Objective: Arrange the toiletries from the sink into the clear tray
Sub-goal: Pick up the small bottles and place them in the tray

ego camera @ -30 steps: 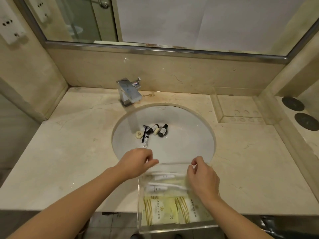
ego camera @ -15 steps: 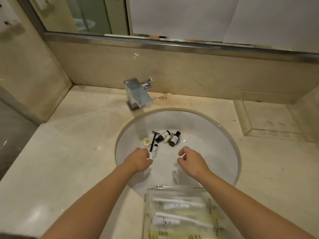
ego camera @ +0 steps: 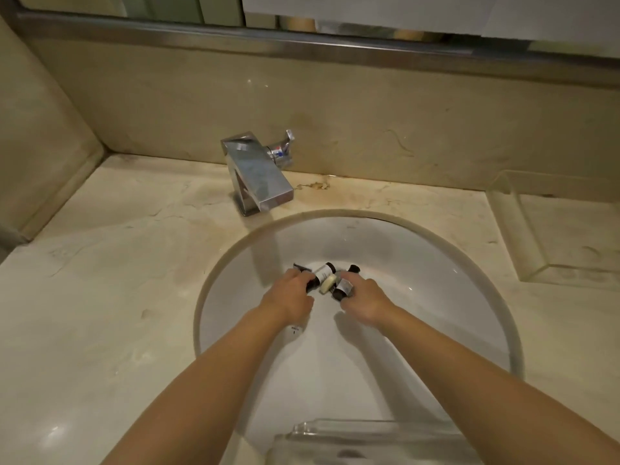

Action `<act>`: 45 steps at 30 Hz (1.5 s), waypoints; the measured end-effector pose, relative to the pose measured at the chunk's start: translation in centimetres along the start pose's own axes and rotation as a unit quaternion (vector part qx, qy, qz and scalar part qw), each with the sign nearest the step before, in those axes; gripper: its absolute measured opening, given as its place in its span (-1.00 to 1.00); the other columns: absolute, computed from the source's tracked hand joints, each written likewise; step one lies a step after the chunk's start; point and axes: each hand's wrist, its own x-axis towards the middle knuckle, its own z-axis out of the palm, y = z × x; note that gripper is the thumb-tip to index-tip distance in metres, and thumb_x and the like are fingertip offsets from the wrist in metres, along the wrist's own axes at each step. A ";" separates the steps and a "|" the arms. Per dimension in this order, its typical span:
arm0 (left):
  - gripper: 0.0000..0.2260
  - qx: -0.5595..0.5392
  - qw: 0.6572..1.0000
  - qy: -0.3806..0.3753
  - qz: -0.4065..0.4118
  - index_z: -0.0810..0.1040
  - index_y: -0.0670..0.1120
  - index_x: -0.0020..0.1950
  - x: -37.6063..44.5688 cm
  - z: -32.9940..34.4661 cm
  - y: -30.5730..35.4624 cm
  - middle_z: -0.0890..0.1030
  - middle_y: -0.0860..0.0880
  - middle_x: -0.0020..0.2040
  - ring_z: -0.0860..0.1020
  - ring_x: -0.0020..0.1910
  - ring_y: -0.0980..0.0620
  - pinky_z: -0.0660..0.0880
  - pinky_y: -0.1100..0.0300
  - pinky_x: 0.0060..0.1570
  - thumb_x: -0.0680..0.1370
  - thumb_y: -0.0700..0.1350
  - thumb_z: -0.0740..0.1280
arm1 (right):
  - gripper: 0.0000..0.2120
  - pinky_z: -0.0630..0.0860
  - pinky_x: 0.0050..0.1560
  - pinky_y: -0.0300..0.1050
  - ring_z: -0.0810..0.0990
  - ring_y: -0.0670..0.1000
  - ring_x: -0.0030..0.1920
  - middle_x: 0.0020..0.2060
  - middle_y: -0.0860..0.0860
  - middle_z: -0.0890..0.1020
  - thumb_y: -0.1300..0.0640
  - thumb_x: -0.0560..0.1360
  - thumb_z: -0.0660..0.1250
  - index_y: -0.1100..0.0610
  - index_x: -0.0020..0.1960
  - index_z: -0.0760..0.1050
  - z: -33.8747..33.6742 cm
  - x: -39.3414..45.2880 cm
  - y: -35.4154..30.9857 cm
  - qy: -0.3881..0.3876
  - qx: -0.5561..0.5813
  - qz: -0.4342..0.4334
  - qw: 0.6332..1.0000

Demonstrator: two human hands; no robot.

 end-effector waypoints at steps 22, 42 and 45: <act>-0.89 -0.186 0.968 0.161 -0.048 0.51 -0.08 -0.18 0.9 -1.4 1.1 0.56 -0.13 -0.05 0.51 -0.19 -0.05 0.38 0.18 -0.31 0.43 -0.12 0.43 | -0.67 0.63 -0.11 0.05 0.50 0.11 -0.22 -0.09 0.11 0.43 0.31 0.51 0.21 0.12 0.18 0.16 -1.5 -1.9 2.3 0.030 0.105 0.100 0.989; -0.66 0.157 0.984 -0.060 0.058 0.51 -0.11 0.07 -1.6 3.4 2.8 0.49 -0.09 0.08 0.49 0.03 -0.10 0.45 0.05 -0.03 0.44 0.09 0.39 | -0.63 0.68 -0.20 0.03 0.65 0.20 0.00 0.06 0.20 0.53 0.23 0.39 0.39 0.09 0.10 0.30 -1.8 -7.6 3.0 0.029 0.308 0.104 0.945; -0.68 0.195 0.977 -0.056 0.067 0.45 -0.13 0.14 -1.5 4.2 3.1 0.49 -0.12 0.13 0.47 0.12 -0.14 0.45 0.01 0.03 0.47 0.00 0.37 | -0.80 0.64 -0.07 0.08 0.60 0.15 -0.24 -0.15 0.22 0.59 0.23 0.41 0.35 0.17 -0.06 0.35 -2.2 -7.6 3.4 0.017 0.307 0.099 0.947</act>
